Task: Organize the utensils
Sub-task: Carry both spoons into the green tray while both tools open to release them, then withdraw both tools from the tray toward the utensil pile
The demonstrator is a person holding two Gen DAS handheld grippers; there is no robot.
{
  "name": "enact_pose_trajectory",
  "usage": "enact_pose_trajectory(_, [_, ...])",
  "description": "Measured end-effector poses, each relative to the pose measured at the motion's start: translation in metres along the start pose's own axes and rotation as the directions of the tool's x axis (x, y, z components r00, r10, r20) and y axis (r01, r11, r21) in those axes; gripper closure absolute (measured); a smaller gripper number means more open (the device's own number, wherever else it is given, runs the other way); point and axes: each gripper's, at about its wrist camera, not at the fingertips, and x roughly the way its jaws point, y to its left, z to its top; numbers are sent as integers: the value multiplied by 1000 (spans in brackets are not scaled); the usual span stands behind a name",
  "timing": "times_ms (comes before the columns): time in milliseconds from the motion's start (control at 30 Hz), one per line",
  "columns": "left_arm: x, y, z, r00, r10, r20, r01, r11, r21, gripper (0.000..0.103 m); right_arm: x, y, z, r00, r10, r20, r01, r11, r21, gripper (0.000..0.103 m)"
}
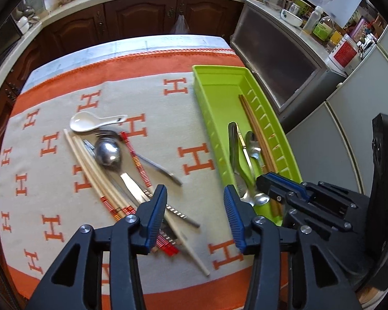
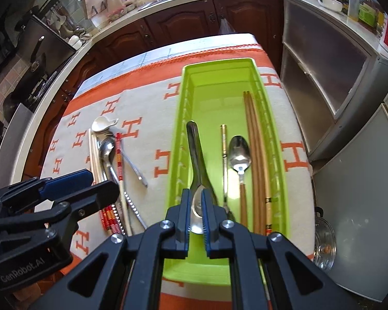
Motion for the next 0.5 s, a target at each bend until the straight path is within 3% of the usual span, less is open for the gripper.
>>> enact_pose_trajectory(300, [-29,52,-32,995,92,36,-90,994,-58,49,-5,48,-6,998,54,-13,-55,995,-84,94])
enact_pose_trajectory(500, [-41,82,-51,993,116,37,-111,986,-122,49,-2,85,-10,995,97,-36,-102,983,-155,94])
